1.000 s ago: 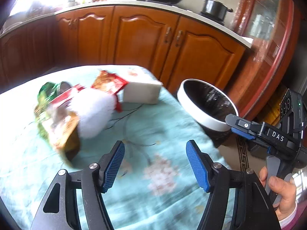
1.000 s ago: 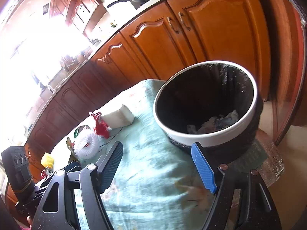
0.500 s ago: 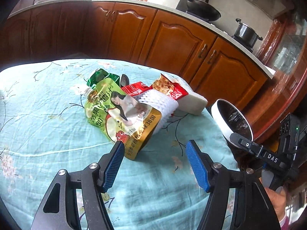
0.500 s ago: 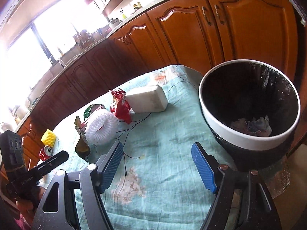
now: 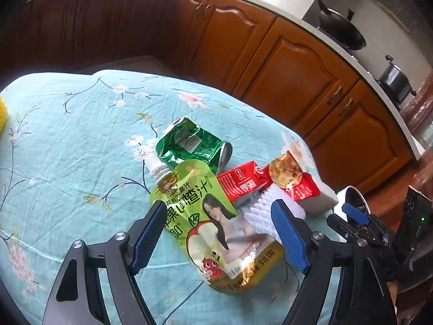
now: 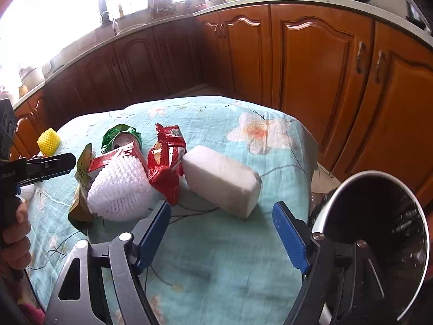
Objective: Collect trash
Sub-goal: 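Grasp the white foam block with the right gripper while the left grasps the green drink pouch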
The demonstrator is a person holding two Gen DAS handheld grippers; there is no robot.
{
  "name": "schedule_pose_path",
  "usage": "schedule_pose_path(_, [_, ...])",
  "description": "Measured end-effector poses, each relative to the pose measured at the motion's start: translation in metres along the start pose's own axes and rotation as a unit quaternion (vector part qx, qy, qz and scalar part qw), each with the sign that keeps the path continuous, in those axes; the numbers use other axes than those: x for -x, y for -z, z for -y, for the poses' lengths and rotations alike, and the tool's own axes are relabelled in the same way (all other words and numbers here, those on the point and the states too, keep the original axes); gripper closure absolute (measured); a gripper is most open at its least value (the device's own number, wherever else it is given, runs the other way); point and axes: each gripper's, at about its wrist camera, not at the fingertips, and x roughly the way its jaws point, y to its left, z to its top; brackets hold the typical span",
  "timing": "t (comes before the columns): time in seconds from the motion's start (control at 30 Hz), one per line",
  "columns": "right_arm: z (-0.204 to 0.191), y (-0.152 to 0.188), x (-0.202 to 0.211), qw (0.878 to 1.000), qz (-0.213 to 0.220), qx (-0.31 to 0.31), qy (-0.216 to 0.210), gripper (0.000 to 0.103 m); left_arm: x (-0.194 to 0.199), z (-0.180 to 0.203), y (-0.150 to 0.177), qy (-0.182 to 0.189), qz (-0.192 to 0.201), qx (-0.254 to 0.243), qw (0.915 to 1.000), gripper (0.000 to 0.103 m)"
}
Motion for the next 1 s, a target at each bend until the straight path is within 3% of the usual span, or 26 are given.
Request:
schedule_pose_path(0.23, [-0.004,-0.029,-0.051,0.997,-0.050,0.056,-0.007,0.025,-0.020,-0.010,-0.006,-0.004,-0.038,0.009,0.9992,0.026])
schedule_pose_path(0.3, [-0.004,-0.026,-0.053,0.997,-0.053,0.046,-0.024,0.036,-0.017,-0.013,0.000,0.008,-0.041,0.002,0.9991,0.026])
schedule_pose_path(0.4, [-0.005,-0.018,-0.045,0.998,-0.044,0.029,-0.024,0.050,-0.010,-0.015,0.006,0.035,-0.042,-0.020,0.9983,0.044])
schedule_pose_path(0.47, [-0.004,-0.010,-0.036,0.999,-0.039,0.010,-0.036,0.060,-0.001,-0.013,0.012,0.045,-0.040,-0.050,0.9969,0.066])
schedule_pose_path(0.5, [-0.003,-0.004,-0.030,0.998,-0.036,-0.002,-0.043,0.062,0.004,-0.011,0.015,0.046,-0.039,-0.067,0.9960,0.071])
schedule_pose_path(0.57, [-0.002,0.005,-0.017,0.998,-0.027,-0.020,-0.049,0.064,0.014,-0.010,0.021,0.051,-0.032,-0.094,0.9938,0.093])
schedule_pose_path(0.67, [-0.005,0.016,-0.003,0.997,-0.017,-0.041,-0.058,0.067,0.029,-0.013,0.028,0.054,-0.022,-0.115,0.9916,0.102])
schedule_pose_path(1.0, [-0.023,0.055,0.046,0.992,0.026,-0.100,-0.072,0.068,0.084,-0.015,0.050,0.083,0.023,-0.148,0.9852,0.103])
